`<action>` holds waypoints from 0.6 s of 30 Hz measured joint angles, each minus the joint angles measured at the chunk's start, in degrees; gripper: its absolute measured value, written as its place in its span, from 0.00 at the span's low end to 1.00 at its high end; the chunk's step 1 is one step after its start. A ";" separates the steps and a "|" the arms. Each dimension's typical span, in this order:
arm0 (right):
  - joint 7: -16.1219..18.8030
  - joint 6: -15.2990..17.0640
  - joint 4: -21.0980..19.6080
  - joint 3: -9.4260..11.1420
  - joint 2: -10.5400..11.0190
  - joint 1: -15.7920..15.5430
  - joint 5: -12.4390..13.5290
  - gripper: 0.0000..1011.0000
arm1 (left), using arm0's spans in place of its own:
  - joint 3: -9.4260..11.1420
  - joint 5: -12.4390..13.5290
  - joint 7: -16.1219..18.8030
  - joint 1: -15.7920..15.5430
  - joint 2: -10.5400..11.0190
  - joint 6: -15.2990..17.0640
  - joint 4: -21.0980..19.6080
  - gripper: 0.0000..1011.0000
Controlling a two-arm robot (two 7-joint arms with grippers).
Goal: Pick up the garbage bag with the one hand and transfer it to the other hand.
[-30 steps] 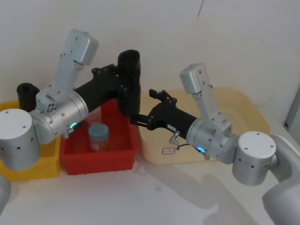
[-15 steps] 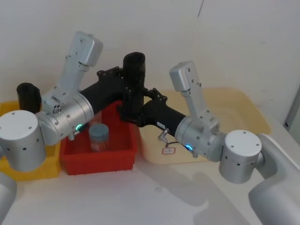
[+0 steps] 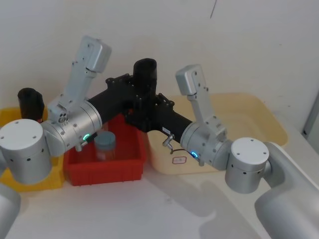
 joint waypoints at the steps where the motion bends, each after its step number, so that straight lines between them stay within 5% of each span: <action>1: -0.04 -0.08 0.14 0.06 -0.10 0.04 -0.02 0.90 | 0.02 -0.07 0.01 0.01 -0.01 0.02 0.03 0.37; 12: -0.21 -0.66 1.14 0.57 -0.82 0.30 -0.39 0.57 | 0.09 -0.40 0.07 0.06 -0.06 0.17 0.12 0.37; 18: 0.00 -0.29 0.92 0.59 -0.60 0.30 -0.57 0.56 | 0.13 -0.48 0.07 0.08 -0.09 0.21 0.15 0.37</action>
